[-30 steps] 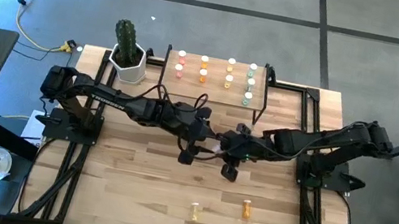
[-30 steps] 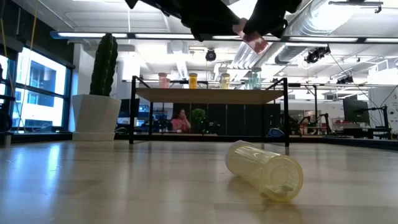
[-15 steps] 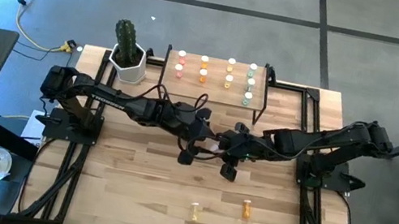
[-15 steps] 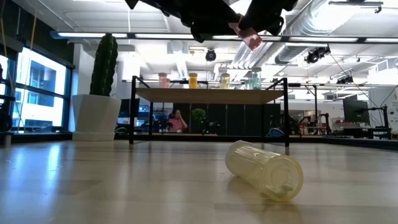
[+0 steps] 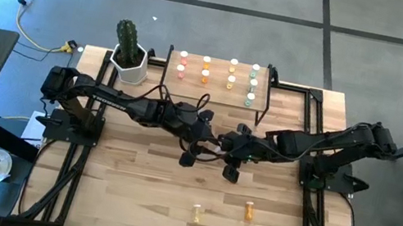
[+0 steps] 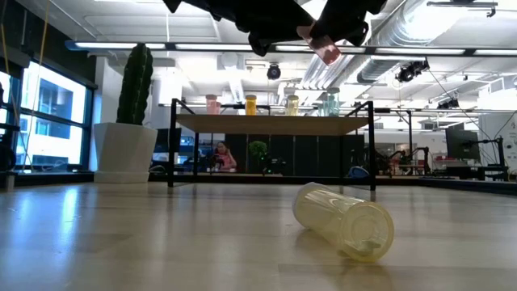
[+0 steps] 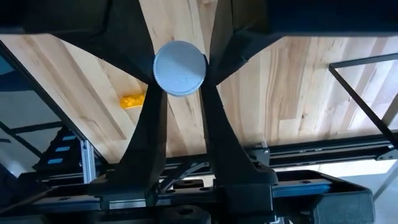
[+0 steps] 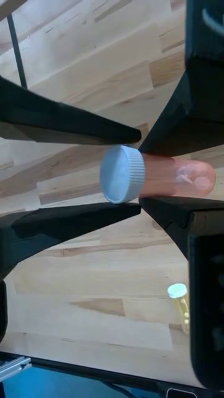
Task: Pick and place medicine bottles onto shelf by color
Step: Put the pink pill bottle aligned with other pink pill bottles on the shelf
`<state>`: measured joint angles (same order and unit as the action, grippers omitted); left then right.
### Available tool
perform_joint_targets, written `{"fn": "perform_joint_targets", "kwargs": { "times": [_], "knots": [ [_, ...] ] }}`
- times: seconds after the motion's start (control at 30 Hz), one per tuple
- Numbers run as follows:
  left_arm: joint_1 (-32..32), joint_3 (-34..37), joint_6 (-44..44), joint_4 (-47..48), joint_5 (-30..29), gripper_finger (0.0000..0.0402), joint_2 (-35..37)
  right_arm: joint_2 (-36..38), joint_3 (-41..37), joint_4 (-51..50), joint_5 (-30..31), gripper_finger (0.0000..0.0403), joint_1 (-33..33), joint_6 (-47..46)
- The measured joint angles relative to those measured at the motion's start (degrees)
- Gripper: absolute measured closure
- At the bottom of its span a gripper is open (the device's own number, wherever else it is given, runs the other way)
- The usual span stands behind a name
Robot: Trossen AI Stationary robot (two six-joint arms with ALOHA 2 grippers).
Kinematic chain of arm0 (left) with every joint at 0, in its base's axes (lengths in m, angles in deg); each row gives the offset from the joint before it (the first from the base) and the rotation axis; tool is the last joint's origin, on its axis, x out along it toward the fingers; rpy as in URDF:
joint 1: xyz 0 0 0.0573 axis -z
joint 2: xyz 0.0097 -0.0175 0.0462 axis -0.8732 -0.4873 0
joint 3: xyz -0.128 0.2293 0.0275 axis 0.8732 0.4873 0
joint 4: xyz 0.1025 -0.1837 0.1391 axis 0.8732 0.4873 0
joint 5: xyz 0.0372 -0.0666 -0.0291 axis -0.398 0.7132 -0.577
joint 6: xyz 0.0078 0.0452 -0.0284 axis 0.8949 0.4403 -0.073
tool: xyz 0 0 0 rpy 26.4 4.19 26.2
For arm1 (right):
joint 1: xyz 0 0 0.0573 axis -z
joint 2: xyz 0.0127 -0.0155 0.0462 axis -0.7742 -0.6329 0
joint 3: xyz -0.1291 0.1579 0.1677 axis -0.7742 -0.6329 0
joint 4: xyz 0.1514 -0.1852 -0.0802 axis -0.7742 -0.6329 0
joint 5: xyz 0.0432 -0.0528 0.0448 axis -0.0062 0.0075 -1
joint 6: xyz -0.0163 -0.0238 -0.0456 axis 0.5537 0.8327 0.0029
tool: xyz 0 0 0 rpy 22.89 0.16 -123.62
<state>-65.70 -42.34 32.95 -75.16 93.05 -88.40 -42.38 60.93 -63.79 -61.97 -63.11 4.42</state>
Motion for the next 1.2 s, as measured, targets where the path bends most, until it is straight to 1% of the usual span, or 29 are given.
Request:
{"fn": "perform_joint_targets", "kwargs": {
  "times": [0.3,0.83,0.93,1.1,1.2],
  "knots": [
    [0.0,0.0,0.0,-0.1,0.0,0.0286,0.0,0.0,0.0,0.0,-0.1,0.032,0.0,0.0],
    [0.0,0.0,0.0,-0.1,0.0,0.0288,0.0,0.0,0.0,-0.1,-0.3,0.0318,0.0,0.0],
    [0.0,0.0,0.0,-0.1,0.0,0.0288,0.0,0.0,0.0,-0.2,-0.5,0.0298,0.0,-0.3],
    [0.1,0.0,0.0,-0.1,0.1,0.0288,0.0,0.0,0.0,-0.3,-0.4,0.0246,0.0,-0.4],
    [0.0,0.0,0.0,0.0,0.1,0.0288,0.0,0.4,0.4,-1.3,-0.5,0.0223,0.0,-0.2]
  ]
}}
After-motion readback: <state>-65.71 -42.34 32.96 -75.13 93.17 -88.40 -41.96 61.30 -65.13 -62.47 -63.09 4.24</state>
